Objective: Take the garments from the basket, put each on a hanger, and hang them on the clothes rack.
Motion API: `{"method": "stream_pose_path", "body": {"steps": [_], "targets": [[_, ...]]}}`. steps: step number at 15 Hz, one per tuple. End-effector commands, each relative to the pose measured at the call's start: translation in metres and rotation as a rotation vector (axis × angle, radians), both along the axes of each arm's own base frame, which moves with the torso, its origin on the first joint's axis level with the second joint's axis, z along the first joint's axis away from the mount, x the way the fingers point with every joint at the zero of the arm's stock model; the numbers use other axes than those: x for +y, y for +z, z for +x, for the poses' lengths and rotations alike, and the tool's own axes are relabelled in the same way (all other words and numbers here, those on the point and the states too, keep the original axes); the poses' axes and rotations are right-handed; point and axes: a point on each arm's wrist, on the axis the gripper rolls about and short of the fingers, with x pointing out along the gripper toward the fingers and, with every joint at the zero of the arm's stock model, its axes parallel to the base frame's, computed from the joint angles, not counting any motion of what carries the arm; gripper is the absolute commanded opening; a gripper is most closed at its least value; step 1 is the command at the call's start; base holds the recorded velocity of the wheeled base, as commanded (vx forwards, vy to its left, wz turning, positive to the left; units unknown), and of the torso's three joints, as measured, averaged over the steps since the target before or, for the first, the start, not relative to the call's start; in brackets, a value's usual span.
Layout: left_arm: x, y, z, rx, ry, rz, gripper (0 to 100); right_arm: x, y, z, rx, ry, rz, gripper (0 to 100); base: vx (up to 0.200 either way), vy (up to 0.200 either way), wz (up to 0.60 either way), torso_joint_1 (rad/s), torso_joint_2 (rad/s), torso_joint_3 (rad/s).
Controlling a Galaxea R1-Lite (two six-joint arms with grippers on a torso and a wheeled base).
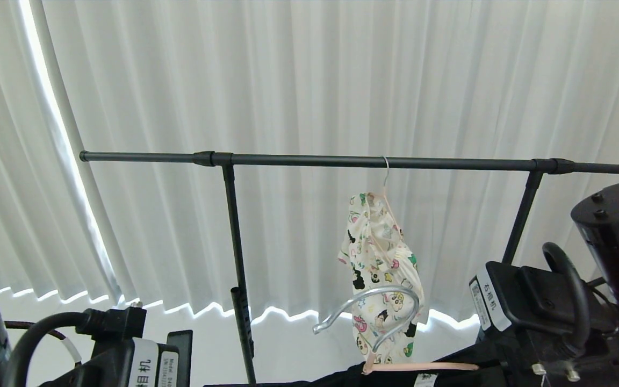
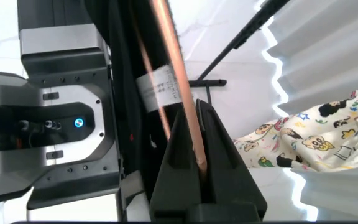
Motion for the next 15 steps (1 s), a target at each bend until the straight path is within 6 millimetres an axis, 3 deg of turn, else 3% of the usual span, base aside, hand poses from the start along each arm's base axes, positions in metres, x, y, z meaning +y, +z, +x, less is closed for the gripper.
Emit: {"method": "stream_pose_path", "body": {"steps": [1, 3, 4, 9, 12, 15], "targets": [[0.000, 0.000, -0.001, -0.001, -0.002, -0.001, 0, 0.001, -0.001, 0.001, 0.000, -0.001, 0.000, 0, 0.000, 0.000, 0.00, 0.000, 0.00, 0.000], [0.000, 0.000, 0.000, -0.032, -0.008, 0.011, 0, 0.001, -0.001, 0.001, -0.005, 0.002, -0.001, 0, 0.000, 0.000, 0.00, 0.000, 0.00, 0.000], [0.000, -0.001, 0.000, -0.057, -0.015, 0.025, 100, 0.001, 0.000, 0.001, -0.020, 0.013, -0.003, 0, 0.000, 0.000, 0.00, 0.000, 0.00, 0.000], [0.003, -0.002, 0.000, -0.053, -0.004, 0.022, 100, 0.000, 0.005, 0.003, -0.129, 0.056, 0.033, 0, 0.000, 0.000, 0.00, 0.000, 0.00, 0.000], [0.011, -0.008, -0.006, -0.046, 0.003, 0.029, 100, -0.013, 0.011, 0.009, -0.182, 0.015, 0.042, 0, 0.000, 0.000, 0.00, 0.000, 0.00, 0.000], [0.040, -0.031, -0.003, 0.005, 0.158, 0.069, 100, -0.029, 0.017, 0.016, -0.210, -0.055, 0.056, 0, 0.000, 0.000, 0.00, 0.000, 0.00, 0.000]]}}
